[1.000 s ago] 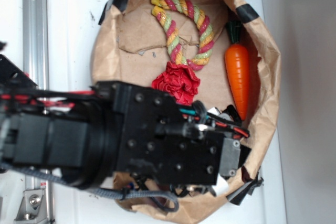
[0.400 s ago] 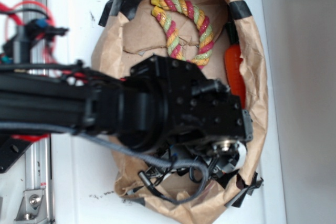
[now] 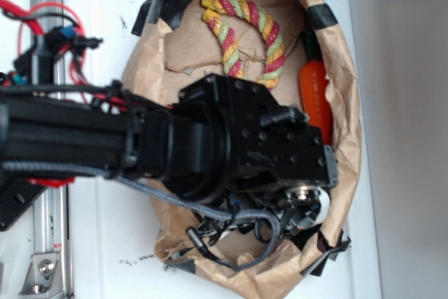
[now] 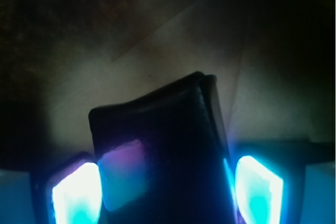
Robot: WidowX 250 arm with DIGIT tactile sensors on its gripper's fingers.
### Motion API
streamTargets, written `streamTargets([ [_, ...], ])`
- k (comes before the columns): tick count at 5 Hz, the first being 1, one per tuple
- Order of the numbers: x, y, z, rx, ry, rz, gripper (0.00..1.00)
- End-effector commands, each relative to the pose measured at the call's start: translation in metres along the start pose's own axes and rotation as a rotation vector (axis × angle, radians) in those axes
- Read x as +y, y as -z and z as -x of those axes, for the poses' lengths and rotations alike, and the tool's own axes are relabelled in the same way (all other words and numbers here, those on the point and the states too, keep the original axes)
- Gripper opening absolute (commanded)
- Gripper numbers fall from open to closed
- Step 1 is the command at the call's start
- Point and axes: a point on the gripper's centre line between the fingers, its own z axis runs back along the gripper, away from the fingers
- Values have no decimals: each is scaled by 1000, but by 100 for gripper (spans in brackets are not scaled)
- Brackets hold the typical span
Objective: Grab the black box.
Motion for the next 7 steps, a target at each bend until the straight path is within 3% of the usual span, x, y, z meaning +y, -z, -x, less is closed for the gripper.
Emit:
streamTargets([
  [1, -17, -3, -15, -11, -89, -127, 0],
  [2, -5, -53, -6, -85, -252, -241, 0],
  [3, 5, -95, 19, -152, -462, -271, 0],
  [4, 8, -124, 43, -186, -617, -259, 0],
  [5, 0, -149, 50, -206, -820, -200, 0],
  [6, -10, -171, 47, -249, -953, -186, 0],
  [7, -12, -179, 32, -197, -1064, -205, 0],
])
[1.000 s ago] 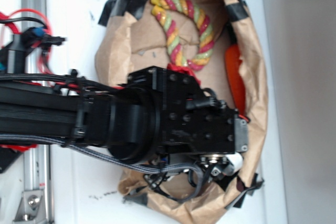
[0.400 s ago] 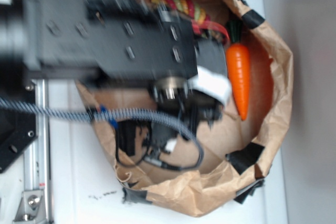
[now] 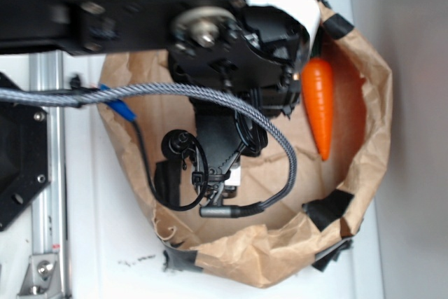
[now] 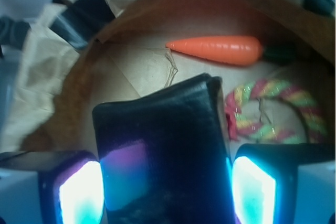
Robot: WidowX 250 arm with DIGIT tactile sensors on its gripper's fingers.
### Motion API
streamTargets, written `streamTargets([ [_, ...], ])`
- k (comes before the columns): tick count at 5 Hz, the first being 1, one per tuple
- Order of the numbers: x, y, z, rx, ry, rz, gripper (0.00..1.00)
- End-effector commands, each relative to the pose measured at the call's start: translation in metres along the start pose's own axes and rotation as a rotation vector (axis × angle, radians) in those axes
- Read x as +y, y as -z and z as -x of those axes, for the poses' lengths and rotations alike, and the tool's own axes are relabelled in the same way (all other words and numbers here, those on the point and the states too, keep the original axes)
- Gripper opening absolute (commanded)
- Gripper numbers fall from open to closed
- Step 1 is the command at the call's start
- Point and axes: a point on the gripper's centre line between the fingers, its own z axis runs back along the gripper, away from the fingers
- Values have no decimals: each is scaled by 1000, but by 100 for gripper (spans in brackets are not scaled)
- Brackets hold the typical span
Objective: Grab the black box.
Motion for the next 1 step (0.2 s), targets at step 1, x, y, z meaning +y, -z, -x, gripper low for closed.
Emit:
streamTargets([
  [1, -26, -19, -16, 0, -148, -64, 0],
])
